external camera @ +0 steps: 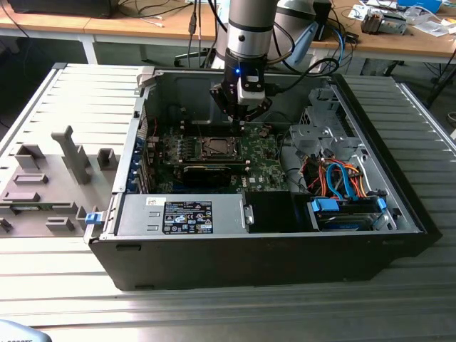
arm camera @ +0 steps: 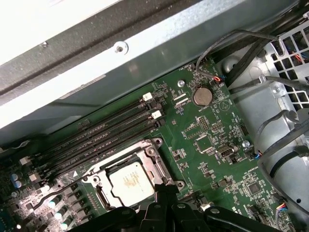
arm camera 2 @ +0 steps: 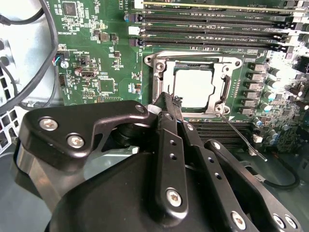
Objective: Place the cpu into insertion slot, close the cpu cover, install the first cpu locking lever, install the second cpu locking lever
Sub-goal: 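Install the first cpu locking lever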
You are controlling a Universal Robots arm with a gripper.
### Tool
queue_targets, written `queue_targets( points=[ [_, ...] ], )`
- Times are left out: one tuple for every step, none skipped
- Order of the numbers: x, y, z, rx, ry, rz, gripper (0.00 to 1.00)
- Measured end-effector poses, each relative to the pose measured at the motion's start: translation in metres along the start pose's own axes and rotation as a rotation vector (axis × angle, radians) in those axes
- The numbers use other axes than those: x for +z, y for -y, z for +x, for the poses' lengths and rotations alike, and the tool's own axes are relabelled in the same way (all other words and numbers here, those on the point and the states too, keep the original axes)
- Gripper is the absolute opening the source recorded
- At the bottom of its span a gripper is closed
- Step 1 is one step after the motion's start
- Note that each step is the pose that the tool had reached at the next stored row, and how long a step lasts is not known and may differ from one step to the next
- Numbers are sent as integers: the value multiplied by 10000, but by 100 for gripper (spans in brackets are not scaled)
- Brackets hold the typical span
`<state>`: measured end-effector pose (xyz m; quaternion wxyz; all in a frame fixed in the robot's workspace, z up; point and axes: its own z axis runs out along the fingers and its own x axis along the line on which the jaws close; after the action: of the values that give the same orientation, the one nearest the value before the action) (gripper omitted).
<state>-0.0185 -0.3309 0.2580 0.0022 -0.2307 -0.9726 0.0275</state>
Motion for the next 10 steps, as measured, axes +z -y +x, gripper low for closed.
queue_targets(
  points=[
    [0,0,0,-10,1,0,11],
    [0,0,0,-17,1,0,11],
    [0,0,0,-32,2,0,11],
    [0,0,0,-45,3,0,11],
    [0,0,0,-63,4,0,11],
    [0,0,0,-81,5,-1,11],
    [0,0,0,-94,6,-1,11],
    [0,0,0,-101,6,0,11],
    [0,0,0,-114,7,-1,11],
    [0,0,0,-123,7,-1,11]
  ],
)
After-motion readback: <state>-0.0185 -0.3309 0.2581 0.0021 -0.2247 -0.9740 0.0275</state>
